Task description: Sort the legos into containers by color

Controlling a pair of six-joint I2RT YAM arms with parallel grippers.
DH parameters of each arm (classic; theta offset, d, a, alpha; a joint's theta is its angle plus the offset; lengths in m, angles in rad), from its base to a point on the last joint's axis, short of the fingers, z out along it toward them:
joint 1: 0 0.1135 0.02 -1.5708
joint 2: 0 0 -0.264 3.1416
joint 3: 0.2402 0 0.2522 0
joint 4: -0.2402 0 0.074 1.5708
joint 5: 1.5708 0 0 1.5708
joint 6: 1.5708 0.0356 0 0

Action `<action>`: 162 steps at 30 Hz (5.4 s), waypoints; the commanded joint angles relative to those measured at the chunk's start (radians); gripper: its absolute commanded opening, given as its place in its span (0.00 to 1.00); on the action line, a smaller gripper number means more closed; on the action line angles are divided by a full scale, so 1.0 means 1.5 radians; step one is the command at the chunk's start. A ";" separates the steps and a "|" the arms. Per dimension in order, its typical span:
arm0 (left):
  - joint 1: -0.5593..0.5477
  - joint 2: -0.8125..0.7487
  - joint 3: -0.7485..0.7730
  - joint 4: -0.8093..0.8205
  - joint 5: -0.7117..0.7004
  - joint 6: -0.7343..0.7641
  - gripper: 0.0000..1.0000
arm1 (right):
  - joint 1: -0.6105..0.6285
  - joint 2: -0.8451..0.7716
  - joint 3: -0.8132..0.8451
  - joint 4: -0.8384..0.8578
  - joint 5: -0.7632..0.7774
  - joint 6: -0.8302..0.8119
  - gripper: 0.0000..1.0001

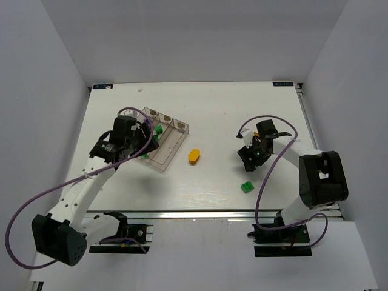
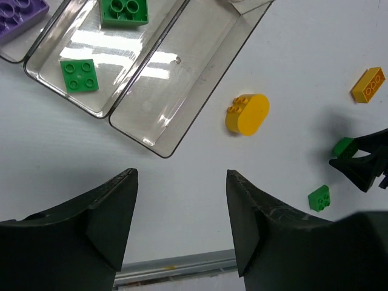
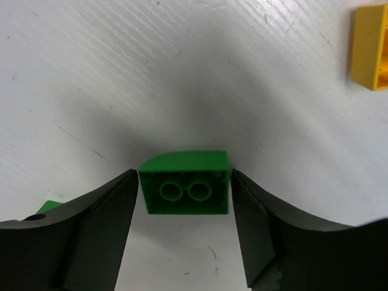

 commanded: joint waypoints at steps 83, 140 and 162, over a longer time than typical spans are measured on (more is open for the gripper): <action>-0.181 0.201 0.025 0.260 0.343 0.019 0.59 | -0.065 -0.036 0.211 0.094 -0.363 0.298 0.43; -0.576 0.670 0.483 0.099 -0.123 0.237 0.09 | -0.435 -0.122 0.183 -0.181 -0.526 0.065 0.62; -0.152 0.375 0.284 0.039 -0.239 0.205 0.00 | -0.217 -0.099 0.115 -0.170 -0.324 -0.032 0.13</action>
